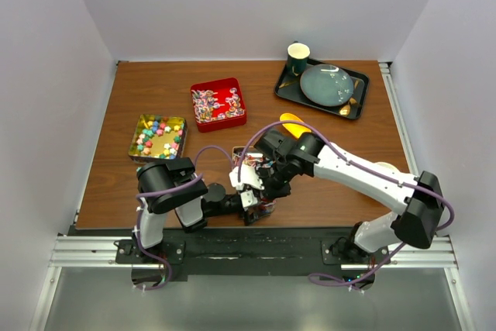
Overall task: Pack the candies
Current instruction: Screw the bottle lid onto the packing bottle.
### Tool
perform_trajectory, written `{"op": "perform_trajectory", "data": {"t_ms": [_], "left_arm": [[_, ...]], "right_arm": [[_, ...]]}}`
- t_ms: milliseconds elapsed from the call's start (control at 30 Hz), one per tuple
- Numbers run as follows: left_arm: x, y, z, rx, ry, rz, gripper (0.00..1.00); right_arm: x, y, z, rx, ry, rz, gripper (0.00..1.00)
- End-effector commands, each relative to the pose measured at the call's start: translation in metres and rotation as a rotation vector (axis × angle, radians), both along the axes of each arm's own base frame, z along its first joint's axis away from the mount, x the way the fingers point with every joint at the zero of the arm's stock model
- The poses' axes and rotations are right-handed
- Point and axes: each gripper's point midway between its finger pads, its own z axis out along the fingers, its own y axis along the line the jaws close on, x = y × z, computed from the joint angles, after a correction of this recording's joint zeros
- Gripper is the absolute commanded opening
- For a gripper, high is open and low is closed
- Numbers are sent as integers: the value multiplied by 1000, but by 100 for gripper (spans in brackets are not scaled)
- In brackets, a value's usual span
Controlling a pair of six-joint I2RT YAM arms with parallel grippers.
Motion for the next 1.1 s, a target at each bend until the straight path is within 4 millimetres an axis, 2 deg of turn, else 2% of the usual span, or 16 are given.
{"op": "perform_trajectory", "data": {"t_ms": [0,100,167,200,233,267,300,333,367,433,500,600,867,1067], "left_arm": [[22,5,23,-76,-156,83,0],[22,5,22,-70,-160,82,0],[20,5,22,-69,-165,75,0],[19,6,23,-68,-165,68,0],[18,6,23,-69,-163,66,0],[18,6,22,-66,-163,64,0],[17,5,21,-65,-159,59,0],[17,5,20,-64,-161,57,0],[17,5,20,-65,-159,58,0],[19,5,18,-59,-160,63,0],[19,4,18,-55,-158,64,0],[20,5,18,-50,-158,67,0],[18,4,14,-41,-149,57,0],[19,5,15,-43,-153,63,0]], "right_arm": [[-9,-32,-26,-166,8,-2,16],[-4,-27,-16,-137,11,-26,11],[7,-15,9,-56,20,-52,10],[16,-22,19,-39,46,-100,10],[27,-18,40,16,34,-115,18],[27,-22,48,26,67,-131,32],[37,-29,54,39,62,-158,46],[42,-30,62,59,38,-145,64],[39,-35,64,53,41,-126,71],[35,-41,60,54,12,-18,84],[43,-40,56,73,-54,2,89],[44,-37,46,88,-83,100,99],[55,-6,32,128,-89,216,99],[37,3,19,108,-53,352,99]]}}
